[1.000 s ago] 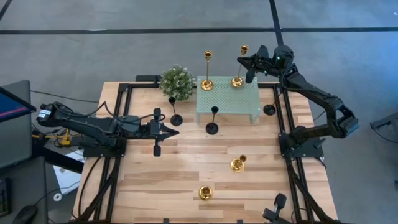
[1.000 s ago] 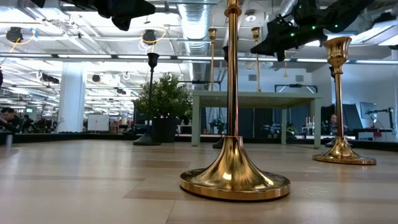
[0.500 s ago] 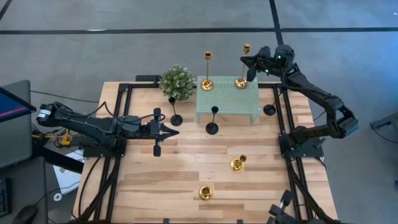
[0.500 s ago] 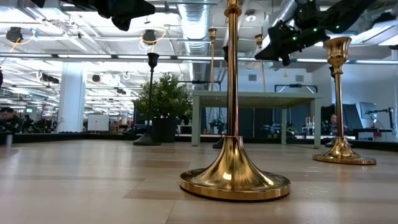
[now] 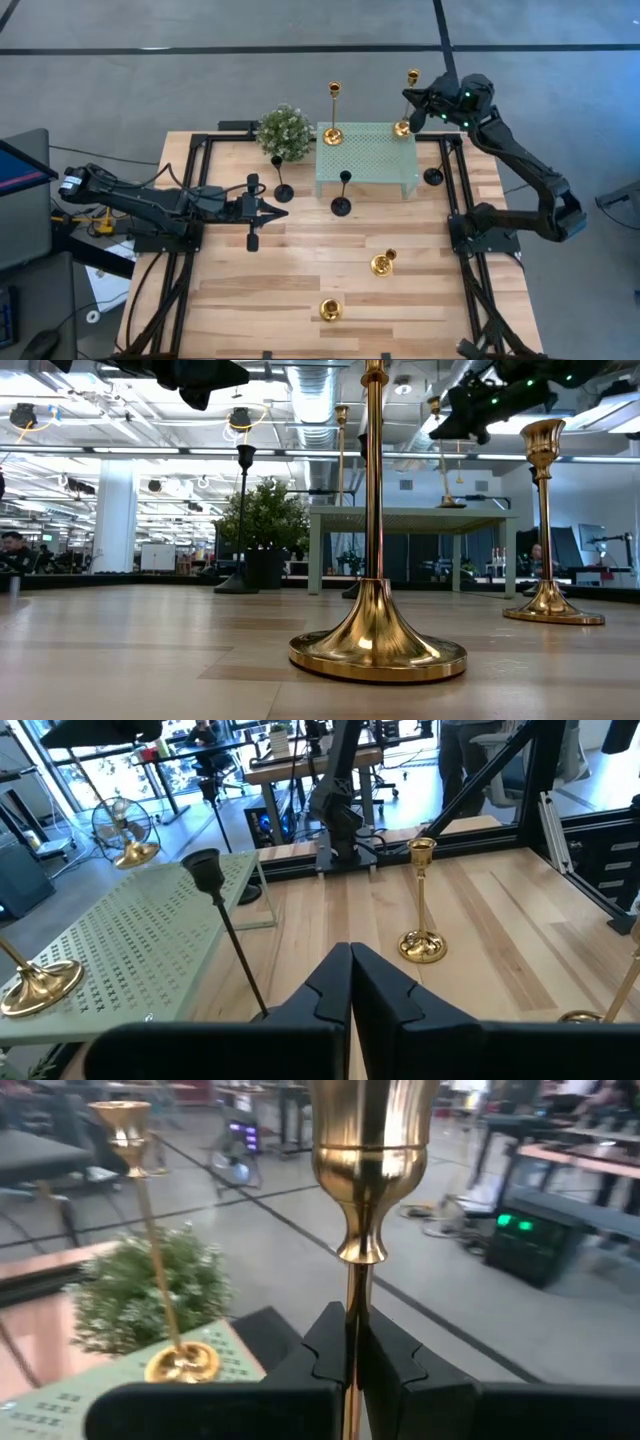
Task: Pick & Place candle stick holders
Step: Put the gold candle holder on the shelf
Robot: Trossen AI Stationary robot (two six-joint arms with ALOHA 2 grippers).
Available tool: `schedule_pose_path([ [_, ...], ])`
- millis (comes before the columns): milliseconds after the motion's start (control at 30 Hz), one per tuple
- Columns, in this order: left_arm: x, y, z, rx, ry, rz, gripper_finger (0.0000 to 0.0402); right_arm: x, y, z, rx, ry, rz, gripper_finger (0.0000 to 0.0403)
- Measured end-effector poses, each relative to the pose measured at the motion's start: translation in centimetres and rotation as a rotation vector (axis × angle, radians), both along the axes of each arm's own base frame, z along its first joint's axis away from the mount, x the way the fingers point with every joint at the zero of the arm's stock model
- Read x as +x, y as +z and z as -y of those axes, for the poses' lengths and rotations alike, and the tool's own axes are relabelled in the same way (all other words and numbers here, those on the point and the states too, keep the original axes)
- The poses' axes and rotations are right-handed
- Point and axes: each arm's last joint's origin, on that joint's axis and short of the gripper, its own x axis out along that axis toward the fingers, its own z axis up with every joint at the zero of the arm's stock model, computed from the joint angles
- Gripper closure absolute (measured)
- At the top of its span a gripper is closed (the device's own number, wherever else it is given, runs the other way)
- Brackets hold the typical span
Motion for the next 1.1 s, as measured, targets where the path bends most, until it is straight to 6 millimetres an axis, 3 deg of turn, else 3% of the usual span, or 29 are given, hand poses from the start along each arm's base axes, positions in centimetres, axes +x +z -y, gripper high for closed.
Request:
schedule_pose_path([
  [200, 0.0, 0.0, 0.0, 0.0, 0.0, 0.0, 0.0393, -0.6, 0.1, -0.2, 0.001, -0.023, -0.014, 0.0402],
  [533, 0.0, 0.0, 0.0, 0.0, 0.0, 0.0, 0.0393, 0.3, -1.3, 1.5, 0.034, -0.023, -0.033, 0.0402],
  [900, 0.0, 0.0, 0.0, 0.0, 0.0, 0.0, 0.0393, 0.7, -1.6, 1.9, 0.04, -0.018, -0.026, 0.0402],
  [1100, 0.0, 0.0, 0.0, 0.007, 0.0, 0.0, 0.0395, 1.7, -0.6, 1.3, 0.018, 0.134, 0.086, 0.0402],
])
